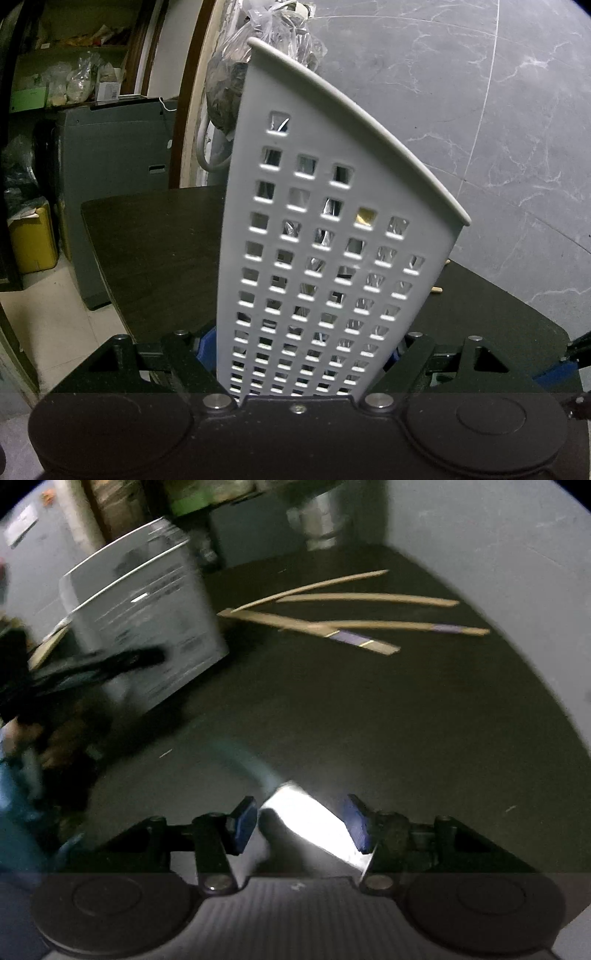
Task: Organize utensils
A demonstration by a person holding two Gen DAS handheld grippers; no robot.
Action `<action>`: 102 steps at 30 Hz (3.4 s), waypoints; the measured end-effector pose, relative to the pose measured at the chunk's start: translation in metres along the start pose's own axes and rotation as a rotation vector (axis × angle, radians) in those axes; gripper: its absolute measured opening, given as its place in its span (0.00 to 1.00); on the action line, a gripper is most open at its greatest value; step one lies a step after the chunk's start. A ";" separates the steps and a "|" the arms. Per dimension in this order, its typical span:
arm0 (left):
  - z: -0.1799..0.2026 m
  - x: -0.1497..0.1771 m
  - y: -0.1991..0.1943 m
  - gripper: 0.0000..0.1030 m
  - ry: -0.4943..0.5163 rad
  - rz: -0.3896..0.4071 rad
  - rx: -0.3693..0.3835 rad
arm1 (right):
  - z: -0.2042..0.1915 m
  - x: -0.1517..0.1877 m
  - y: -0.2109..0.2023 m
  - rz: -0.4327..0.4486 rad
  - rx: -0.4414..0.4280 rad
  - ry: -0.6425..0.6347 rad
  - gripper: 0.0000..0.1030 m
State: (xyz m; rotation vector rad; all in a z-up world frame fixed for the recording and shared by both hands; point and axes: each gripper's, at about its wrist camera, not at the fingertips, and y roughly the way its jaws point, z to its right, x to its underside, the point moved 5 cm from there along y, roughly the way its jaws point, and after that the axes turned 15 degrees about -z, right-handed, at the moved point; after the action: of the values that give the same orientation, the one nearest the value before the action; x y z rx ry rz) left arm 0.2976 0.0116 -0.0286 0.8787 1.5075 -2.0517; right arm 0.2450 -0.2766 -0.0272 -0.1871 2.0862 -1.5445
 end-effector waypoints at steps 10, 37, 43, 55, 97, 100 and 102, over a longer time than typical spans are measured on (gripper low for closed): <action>-0.001 0.000 0.000 0.78 0.003 0.002 0.002 | -0.034 -0.038 0.006 0.040 0.001 -0.200 0.56; -0.003 0.001 0.000 0.78 0.005 0.001 0.008 | -0.073 -0.074 0.032 -0.075 0.224 -0.342 0.19; -0.002 0.001 0.000 0.78 0.005 0.002 0.006 | -0.074 -0.077 0.001 0.134 0.214 -0.306 0.20; 0.001 0.000 0.000 0.78 0.010 -0.001 -0.004 | -0.075 -0.066 -0.049 0.625 0.115 -0.205 0.20; 0.000 0.003 0.000 0.78 0.009 -0.010 -0.014 | -0.066 -0.016 -0.062 0.765 0.014 -0.165 0.13; 0.001 0.003 -0.001 0.78 0.009 -0.011 -0.013 | -0.066 -0.017 -0.064 0.782 0.021 -0.163 0.13; 0.001 0.003 -0.001 0.78 0.008 -0.011 -0.014 | -0.066 -0.019 -0.067 0.798 0.023 -0.161 0.13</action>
State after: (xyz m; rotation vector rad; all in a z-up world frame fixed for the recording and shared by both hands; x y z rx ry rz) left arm 0.2950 0.0111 -0.0299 0.8764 1.5324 -2.0460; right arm 0.2148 -0.2354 0.0544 0.4640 1.6949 -1.0159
